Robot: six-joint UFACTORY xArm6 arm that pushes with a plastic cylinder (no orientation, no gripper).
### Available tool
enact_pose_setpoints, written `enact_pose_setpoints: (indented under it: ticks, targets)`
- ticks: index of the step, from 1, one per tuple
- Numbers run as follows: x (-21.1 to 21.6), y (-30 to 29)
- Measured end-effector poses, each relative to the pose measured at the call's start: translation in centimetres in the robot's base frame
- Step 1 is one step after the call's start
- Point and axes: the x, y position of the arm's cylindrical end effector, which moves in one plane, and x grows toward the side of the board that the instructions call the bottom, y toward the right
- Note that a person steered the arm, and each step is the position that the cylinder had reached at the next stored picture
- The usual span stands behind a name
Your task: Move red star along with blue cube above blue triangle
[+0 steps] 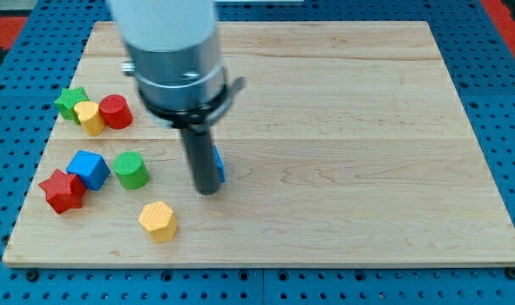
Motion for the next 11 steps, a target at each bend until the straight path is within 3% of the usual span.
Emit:
enact_pose_setpoints:
  ticks: [1,2,4,5,8,9,10,11]
  targets:
    - [6.8,2.2]
    - [9.8,-0.4]
    - [9.5,-16.7]
    - [7.7,-21.9]
    - [-1.5,-19.8]
    - [-5.1,-17.1]
    - [-9.5,-9.9]
    - [-11.3,-7.3]
